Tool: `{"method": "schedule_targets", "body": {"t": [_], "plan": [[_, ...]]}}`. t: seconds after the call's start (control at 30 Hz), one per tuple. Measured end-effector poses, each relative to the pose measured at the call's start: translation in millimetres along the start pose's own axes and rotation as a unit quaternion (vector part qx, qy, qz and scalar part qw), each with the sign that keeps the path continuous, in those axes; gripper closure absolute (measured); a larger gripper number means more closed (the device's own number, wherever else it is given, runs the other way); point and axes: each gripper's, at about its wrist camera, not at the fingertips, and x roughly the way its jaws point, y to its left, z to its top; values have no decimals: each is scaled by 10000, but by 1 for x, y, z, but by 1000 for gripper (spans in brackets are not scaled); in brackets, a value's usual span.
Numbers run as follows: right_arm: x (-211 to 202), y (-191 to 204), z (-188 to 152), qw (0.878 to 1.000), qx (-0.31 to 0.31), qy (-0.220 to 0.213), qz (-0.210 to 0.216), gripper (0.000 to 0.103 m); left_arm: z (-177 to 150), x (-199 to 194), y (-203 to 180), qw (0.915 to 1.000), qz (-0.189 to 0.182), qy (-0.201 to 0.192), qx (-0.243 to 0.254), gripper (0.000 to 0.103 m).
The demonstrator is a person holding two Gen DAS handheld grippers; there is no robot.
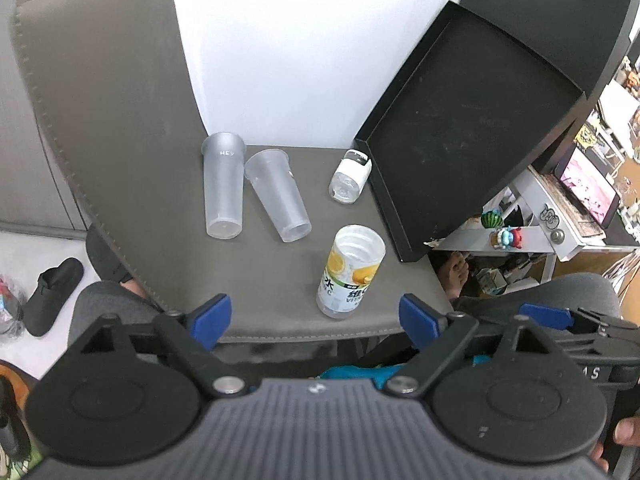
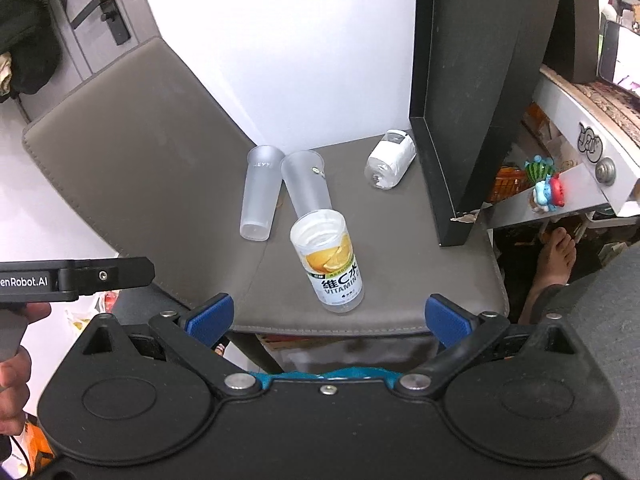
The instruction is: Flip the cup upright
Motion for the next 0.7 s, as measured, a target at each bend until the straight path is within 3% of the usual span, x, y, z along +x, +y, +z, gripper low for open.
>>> {"method": "schedule_targets", "body": {"t": [0.23, 0.7], "plan": [[-19, -6, -9, 9997, -4, -206, 106, 0, -19, -14, -10, 9998, 118, -62, 168, 12], [-31, -25, -16, 9995, 43, -150, 282, 0, -39, -27, -36, 9987, 243, -152, 412, 11]]}}
